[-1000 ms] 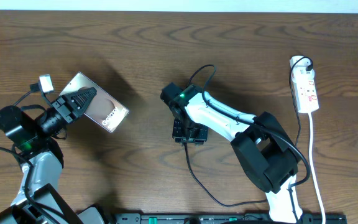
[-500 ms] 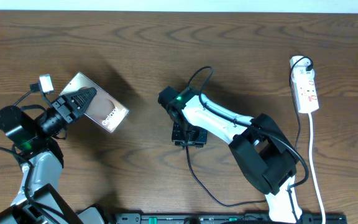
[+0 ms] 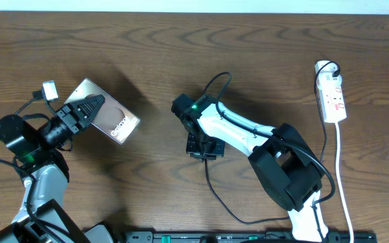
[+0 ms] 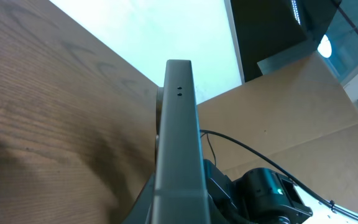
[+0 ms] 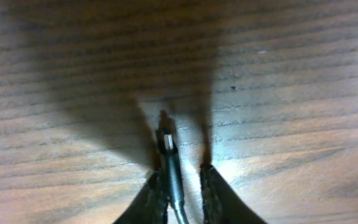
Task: Plug charger to phone and switch on socket
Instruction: 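Lift the cable plug with the right gripper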
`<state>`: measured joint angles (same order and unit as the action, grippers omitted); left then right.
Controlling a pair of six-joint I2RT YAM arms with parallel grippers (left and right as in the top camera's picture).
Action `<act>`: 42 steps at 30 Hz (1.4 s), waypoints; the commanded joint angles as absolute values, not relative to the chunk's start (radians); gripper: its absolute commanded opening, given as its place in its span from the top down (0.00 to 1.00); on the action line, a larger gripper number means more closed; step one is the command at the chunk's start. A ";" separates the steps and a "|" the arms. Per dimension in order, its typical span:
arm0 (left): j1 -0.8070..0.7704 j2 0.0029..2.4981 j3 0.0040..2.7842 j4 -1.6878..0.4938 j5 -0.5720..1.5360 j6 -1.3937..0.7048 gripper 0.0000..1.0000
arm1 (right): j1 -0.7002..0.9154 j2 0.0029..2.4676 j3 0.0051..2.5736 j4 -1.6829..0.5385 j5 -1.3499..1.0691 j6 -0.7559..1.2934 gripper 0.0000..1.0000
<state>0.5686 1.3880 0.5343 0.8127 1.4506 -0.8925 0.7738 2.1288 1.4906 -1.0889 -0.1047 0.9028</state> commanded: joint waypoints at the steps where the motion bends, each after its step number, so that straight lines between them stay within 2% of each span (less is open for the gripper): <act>1: 0.574 1.386 0.545 0.824 1.474 -0.883 0.92 | 0.783 2.153 1.478 -1.088 -0.069 0.916 0.89; 2: 0.574 1.386 0.545 0.824 1.474 -0.883 0.93 | 0.783 2.153 1.478 -1.088 -0.069 0.916 0.93; 6: 0.574 1.386 0.545 0.825 1.474 -0.883 0.93 | 0.783 2.153 1.478 -1.088 -0.068 0.917 0.98; 14: 0.574 1.386 0.545 0.824 1.474 -0.883 0.93 | 0.783 2.153 1.478 -1.088 -0.062 0.917 0.99; 17: 0.574 1.386 0.545 0.825 1.474 -0.883 0.92 | 0.778 2.153 1.488 -1.068 -0.114 0.834 0.99; 21: 0.574 1.386 0.545 0.824 1.474 -0.883 0.93 | 0.754 2.152 1.526 -1.038 -0.263 0.644 0.99; 29: 0.574 1.386 0.545 0.825 1.475 -0.917 0.93 | 0.730 2.152 1.600 -1.000 -0.722 -0.029 0.99; 34: 0.574 1.386 0.545 0.825 1.486 -0.944 0.92 | 0.725 2.152 1.602 -0.987 -0.754 -0.099 0.99; 36: 0.574 1.386 0.545 0.838 1.502 -0.944 0.93 | 0.726 2.152 1.602 -0.995 -0.860 -0.216 0.99; 37: 0.574 1.386 0.545 0.875 1.525 -0.944 0.93 | 0.730 2.152 1.602 -1.007 -1.025 -0.381 0.99; 42: 0.574 1.386 0.545 0.927 1.566 -0.952 0.92 | 0.725 2.153 1.602 -0.962 -1.125 -0.398 0.99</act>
